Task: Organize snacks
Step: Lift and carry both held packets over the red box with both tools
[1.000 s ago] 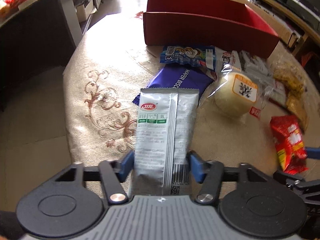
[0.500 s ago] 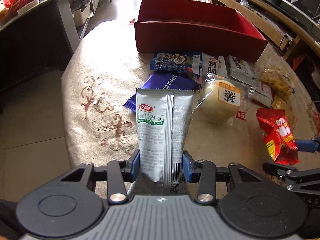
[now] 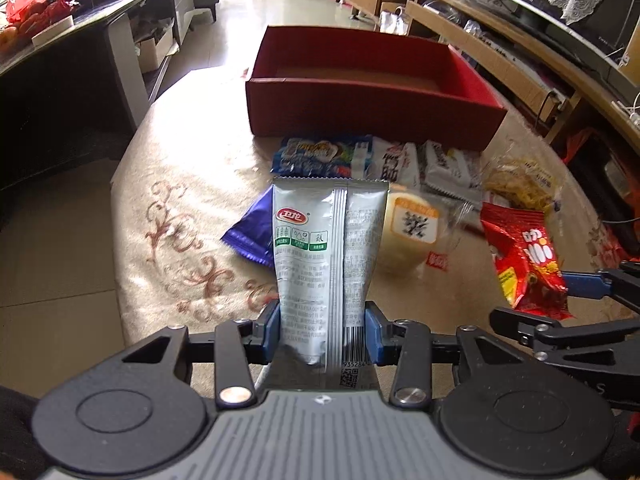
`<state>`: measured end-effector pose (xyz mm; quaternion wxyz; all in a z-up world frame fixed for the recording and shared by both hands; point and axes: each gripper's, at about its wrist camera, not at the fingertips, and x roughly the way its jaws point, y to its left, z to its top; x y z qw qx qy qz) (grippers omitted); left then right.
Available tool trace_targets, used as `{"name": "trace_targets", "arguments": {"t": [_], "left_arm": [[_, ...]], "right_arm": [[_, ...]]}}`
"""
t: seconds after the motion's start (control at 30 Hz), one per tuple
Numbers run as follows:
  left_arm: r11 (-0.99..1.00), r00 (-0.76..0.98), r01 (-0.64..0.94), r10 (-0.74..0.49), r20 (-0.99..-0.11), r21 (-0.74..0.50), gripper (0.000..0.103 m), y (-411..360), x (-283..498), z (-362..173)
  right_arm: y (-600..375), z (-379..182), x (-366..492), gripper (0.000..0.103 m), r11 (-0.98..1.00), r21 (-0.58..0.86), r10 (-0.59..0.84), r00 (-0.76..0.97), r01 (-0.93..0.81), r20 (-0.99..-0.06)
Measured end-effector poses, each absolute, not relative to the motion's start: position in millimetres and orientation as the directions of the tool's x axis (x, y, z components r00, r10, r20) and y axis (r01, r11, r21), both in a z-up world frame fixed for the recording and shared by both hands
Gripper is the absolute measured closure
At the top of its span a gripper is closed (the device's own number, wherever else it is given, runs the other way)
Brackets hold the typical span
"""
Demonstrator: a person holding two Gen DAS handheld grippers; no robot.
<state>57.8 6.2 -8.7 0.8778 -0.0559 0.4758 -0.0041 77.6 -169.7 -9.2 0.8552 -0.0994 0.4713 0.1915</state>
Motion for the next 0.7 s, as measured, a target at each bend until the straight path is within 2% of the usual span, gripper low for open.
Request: {"name": "trace_targets", "arguments": {"t": [0.7], "left_arm": [[0.992,0.641,-0.039,-0.065,-0.765,-0.117,0.065,-0.4,131.7,17.8]], "right_arm": [[-164.1,12.7,140.6,0.028,0.947,0.025,0.208,0.552,-0.321,-0.807]]}}
